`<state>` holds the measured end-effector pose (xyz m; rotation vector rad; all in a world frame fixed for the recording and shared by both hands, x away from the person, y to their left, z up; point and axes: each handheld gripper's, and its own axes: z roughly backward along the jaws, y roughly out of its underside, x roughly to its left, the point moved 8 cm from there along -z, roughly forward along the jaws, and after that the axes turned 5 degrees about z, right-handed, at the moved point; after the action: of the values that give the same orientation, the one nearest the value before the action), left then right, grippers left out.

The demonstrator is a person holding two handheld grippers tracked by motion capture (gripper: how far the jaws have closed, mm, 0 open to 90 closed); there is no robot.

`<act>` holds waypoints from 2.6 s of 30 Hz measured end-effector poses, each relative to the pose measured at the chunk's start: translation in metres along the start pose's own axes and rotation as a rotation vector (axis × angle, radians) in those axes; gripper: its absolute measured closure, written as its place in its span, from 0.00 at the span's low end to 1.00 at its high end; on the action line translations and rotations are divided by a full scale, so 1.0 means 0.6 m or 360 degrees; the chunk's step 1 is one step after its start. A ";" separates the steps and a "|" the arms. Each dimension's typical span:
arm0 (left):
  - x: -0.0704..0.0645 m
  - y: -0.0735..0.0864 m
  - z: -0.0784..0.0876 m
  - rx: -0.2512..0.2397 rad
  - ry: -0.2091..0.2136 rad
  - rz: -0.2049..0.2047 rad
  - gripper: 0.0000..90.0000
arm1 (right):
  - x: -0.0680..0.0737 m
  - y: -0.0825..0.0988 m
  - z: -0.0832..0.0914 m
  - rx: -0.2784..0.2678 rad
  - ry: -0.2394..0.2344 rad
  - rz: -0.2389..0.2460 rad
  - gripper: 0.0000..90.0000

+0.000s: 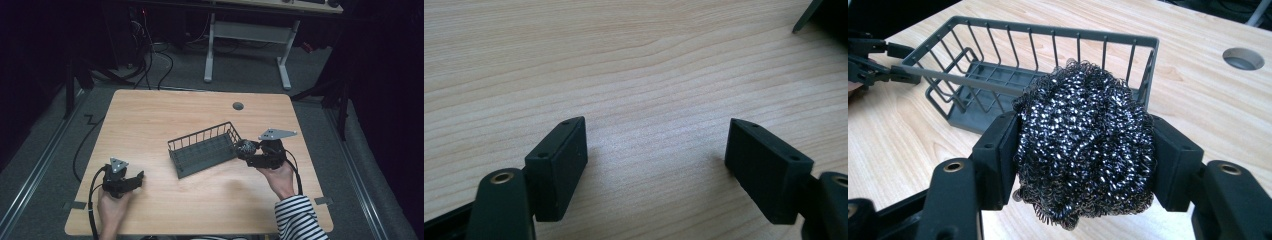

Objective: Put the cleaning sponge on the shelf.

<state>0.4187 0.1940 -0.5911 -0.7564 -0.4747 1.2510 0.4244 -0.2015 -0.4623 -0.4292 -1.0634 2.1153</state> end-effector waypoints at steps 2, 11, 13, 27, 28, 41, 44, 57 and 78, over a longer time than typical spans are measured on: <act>0.000 0.000 0.000 0.0000 0.0000 0.0000 0.28 | 0.000 -0.006 -0.001 -0.0006 -0.0004 0.0005 0.43; 0.000 -0.001 -0.001 -0.0003 0.0003 -0.0001 0.28 | 0.001 -0.036 -0.016 0.0002 -0.0017 0.0037 0.43; 0.000 -0.001 -0.001 -0.0003 0.0001 -0.0002 0.28 | 0.002 -0.042 -0.023 0.0012 -0.0019 0.0043 0.43; -0.001 -0.001 -0.001 -0.0001 -0.0001 -0.0002 0.28 | 0.002 -0.072 -0.084 0.0081 -0.0051 0.0014 0.42; -0.001 -0.001 -0.001 -0.0001 0.0000 -0.0002 0.28 | 0.001 -0.072 -0.089 0.0091 -0.0048 0.0015 0.42; -0.001 -0.001 -0.001 -0.0001 -0.0002 -0.0001 0.28 | -0.004 -0.067 -0.130 0.0162 -0.0032 -0.0001 0.42; -0.001 -0.001 -0.001 -0.0001 -0.0002 -0.0001 0.28 | -0.008 -0.063 -0.138 0.0175 -0.0020 -0.0010 0.42; -0.001 -0.001 -0.001 -0.0002 -0.0001 -0.0002 0.28 | -0.011 -0.053 -0.162 0.0239 0.0004 0.0012 0.41; -0.001 -0.001 -0.001 0.0001 0.0000 -0.0005 0.28 | -0.007 -0.053 -0.163 0.0226 0.0012 0.0014 0.31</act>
<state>0.4193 0.1934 -0.5911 -0.7549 -0.4754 1.2482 0.4973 -0.1370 -0.4960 -0.3738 -0.9016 2.1786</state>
